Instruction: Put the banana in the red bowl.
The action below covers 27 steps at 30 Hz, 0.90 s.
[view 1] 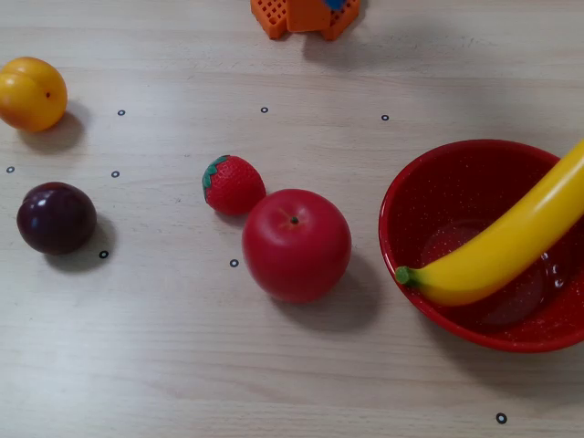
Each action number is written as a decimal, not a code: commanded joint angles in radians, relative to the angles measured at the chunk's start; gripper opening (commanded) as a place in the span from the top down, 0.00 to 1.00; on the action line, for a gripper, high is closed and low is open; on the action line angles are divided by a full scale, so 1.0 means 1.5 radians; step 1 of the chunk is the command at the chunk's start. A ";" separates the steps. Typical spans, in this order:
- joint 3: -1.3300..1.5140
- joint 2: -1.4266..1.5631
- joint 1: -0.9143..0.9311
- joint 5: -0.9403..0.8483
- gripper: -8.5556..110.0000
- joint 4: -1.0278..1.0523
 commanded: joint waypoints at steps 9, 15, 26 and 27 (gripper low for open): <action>0.515 0.475 -0.049 -0.101 0.93 -0.119; 0.701 0.602 -0.066 -0.119 0.93 -0.191; 0.859 0.637 -0.083 -0.139 0.93 -0.299; 0.859 0.637 -0.079 -0.142 0.93 -0.299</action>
